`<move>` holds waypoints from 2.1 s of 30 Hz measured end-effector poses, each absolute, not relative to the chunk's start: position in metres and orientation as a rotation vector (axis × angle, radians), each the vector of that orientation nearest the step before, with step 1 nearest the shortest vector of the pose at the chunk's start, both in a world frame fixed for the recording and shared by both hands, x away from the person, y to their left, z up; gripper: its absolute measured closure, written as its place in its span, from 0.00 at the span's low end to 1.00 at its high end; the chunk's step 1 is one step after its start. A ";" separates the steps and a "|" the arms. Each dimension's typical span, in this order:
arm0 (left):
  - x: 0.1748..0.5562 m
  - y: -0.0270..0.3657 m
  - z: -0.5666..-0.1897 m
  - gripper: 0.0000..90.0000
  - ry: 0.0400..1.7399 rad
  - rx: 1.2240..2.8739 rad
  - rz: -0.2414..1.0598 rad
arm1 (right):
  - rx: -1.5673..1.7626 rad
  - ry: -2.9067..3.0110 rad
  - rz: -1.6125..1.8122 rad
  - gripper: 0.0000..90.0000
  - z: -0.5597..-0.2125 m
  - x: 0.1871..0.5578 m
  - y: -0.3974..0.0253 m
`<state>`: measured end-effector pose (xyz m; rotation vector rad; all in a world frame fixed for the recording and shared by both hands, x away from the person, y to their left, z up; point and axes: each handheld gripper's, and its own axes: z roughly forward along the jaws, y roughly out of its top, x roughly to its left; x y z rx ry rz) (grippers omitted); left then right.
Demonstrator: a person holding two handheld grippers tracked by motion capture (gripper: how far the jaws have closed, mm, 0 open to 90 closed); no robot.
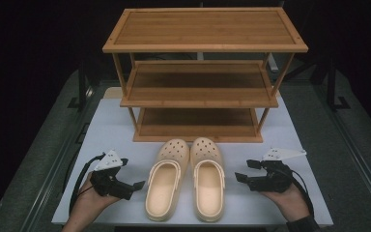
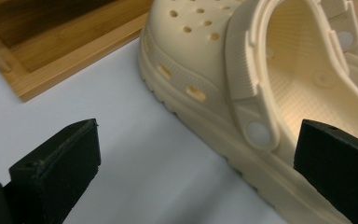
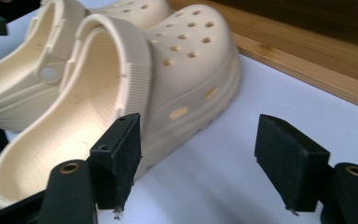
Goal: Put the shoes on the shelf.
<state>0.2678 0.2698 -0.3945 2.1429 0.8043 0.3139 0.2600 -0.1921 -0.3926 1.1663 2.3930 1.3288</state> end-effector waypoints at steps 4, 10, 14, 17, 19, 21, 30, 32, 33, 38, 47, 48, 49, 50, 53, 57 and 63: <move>0.269 0.259 -0.392 0.09 0.764 2.143 0.303 | 1.135 2.418 1.363 0.34 -0.391 0.258 -0.181; 0.277 0.243 -0.393 0.17 0.734 2.161 0.299 | 1.088 2.450 1.397 0.34 -0.390 0.257 -0.164; 0.283 0.234 -0.398 0.20 0.721 2.186 0.292 | 1.080 2.469 1.385 0.34 -0.393 0.263 -0.152; 0.287 0.229 -0.401 0.23 0.716 2.199 0.299 | 1.073 2.484 1.368 0.34 -0.397 0.268 -0.143; 0.290 0.227 -0.403 0.26 0.723 2.200 0.307 | 1.085 2.488 1.351 0.35 -0.399 0.271 -0.140; 0.291 0.225 -0.403 0.29 0.725 2.199 0.301 | 1.090 2.488 1.341 0.37 -0.401 0.275 -0.138; 0.292 0.219 -0.403 0.49 0.724 2.190 0.291 | 1.095 2.490 1.300 0.48 -0.408 0.283 -0.132; 0.292 0.219 -0.402 0.51 0.731 2.190 0.297 | 1.104 2.488 1.295 0.50 -0.407 0.283 -0.131; 0.291 0.219 -0.402 0.52 0.734 2.189 0.298 | 1.107 2.486 1.296 0.51 -0.407 0.283 -0.131; 0.289 0.219 -0.399 0.59 0.752 2.200 0.325 | 1.101 2.478 1.283 0.63 -0.404 0.280 -0.132; 0.287 0.222 -0.395 0.72 0.776 2.205 0.362 | 1.071 2.454 1.245 0.77 -0.400 0.278 -0.137; 0.287 0.222 -0.395 0.73 0.779 2.207 0.372 | 1.068 2.445 1.242 0.79 -0.399 0.278 -0.138; 0.286 0.222 -0.394 0.75 0.783 2.205 0.393 | 1.073 2.439 1.237 0.80 -0.399 0.278 -0.139; 0.286 0.223 -0.393 0.77 0.788 2.204 0.403 | 1.072 2.432 1.234 0.81 -0.398 0.278 -0.141; 0.285 0.224 -0.392 0.82 0.805 2.202 0.445 | 1.079 2.408 1.218 0.83 -0.395 0.278 -0.145; 0.285 0.224 -0.390 0.83 0.809 2.205 0.484 | 1.082 2.380 1.211 0.85 -0.392 0.279 -0.150; 0.287 0.225 -0.381 0.85 0.824 2.183 0.531 | 1.070 2.359 1.212 0.86 -0.384 0.280 -0.157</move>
